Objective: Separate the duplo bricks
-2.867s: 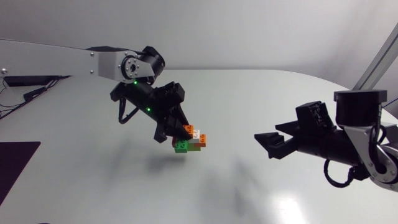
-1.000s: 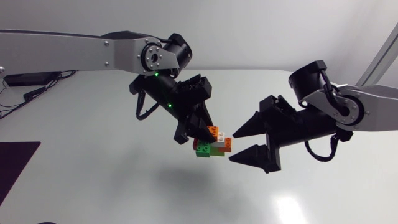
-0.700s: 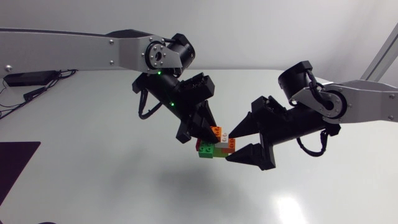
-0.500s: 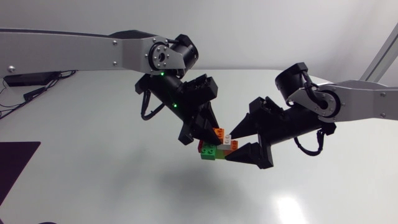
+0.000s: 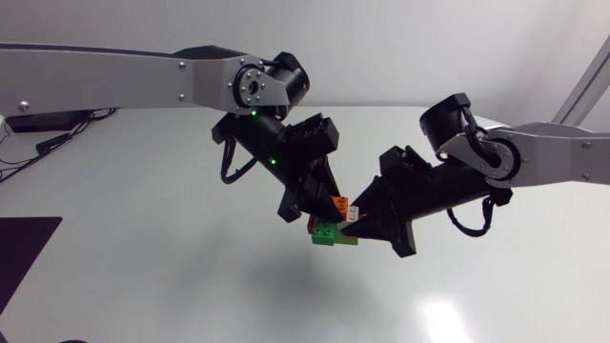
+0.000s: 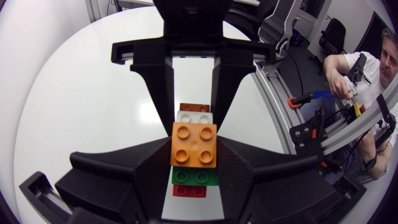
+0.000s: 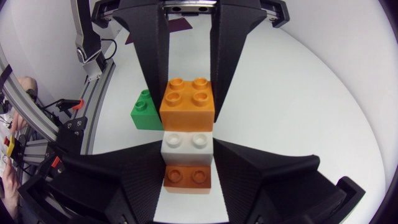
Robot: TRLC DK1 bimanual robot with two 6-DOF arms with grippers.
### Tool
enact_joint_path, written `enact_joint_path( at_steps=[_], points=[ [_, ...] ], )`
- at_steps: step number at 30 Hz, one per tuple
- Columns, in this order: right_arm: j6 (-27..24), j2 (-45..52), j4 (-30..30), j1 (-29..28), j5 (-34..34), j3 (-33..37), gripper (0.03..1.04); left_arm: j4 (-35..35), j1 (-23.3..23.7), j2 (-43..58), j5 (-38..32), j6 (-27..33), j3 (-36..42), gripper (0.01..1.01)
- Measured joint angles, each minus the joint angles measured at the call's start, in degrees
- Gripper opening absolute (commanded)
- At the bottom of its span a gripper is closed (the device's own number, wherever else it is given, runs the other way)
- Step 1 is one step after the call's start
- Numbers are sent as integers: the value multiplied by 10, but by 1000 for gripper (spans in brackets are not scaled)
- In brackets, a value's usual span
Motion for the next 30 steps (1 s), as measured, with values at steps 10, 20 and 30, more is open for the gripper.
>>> enact_joint_path(
  at_steps=[10,20,30],
  points=[
    [0,0,0,16,8,-1,133,-11,0,0,-2,-4,0,290],
    [0,-14,47,43,49,-41,133,-22,0,0,10,-4,1,290],
    [-1,-30,54,35,66,-67,133,-23,21,-5,15,1,0,293]
  ],
)
